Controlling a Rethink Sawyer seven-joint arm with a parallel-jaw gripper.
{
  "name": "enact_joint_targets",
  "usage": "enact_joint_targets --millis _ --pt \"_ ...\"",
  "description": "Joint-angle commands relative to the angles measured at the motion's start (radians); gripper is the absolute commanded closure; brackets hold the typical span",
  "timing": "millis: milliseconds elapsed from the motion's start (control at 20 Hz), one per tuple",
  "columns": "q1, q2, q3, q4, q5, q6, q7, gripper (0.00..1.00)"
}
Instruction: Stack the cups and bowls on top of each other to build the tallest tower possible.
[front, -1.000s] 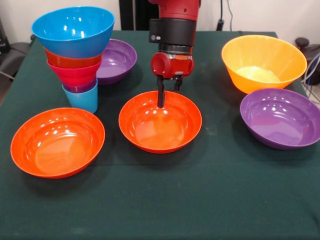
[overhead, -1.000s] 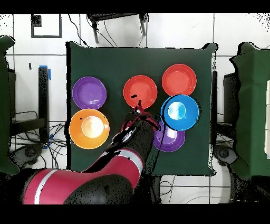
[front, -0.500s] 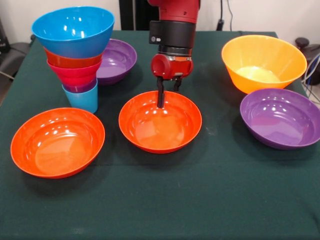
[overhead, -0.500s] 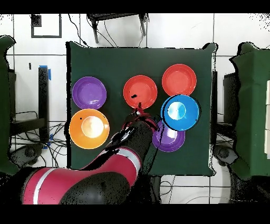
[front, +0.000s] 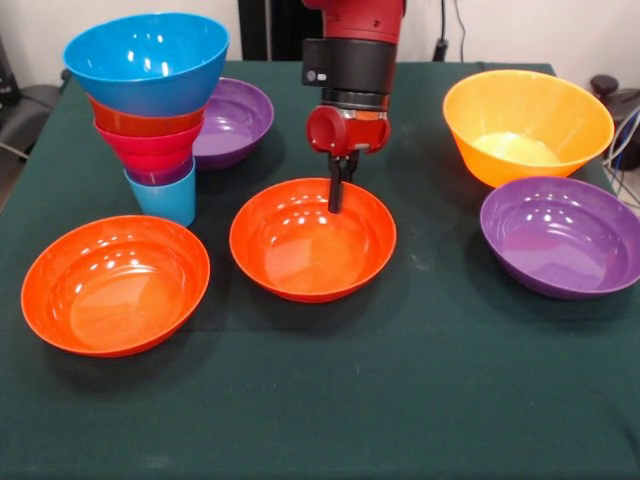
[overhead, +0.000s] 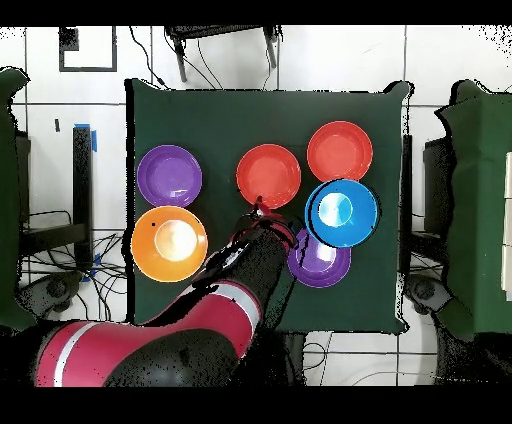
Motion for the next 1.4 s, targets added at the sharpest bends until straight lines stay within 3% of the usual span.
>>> enact_joint_targets --millis 50,150,550,900,1400 --pt "0.012 0.032 0.056 -0.037 0.031 0.019 0.069 1.00" --pt "0.003 0.027 0.072 -0.036 0.001 0.014 0.064 1.00" --pt "0.060 0.078 -0.009 -0.038 0.079 -0.059 0.047 1.00" --pt "0.066 0.049 0.025 -0.010 0.048 -0.020 0.082 1.00" --pt "0.064 0.056 0.077 0.030 0.069 -0.046 0.128 1.00"
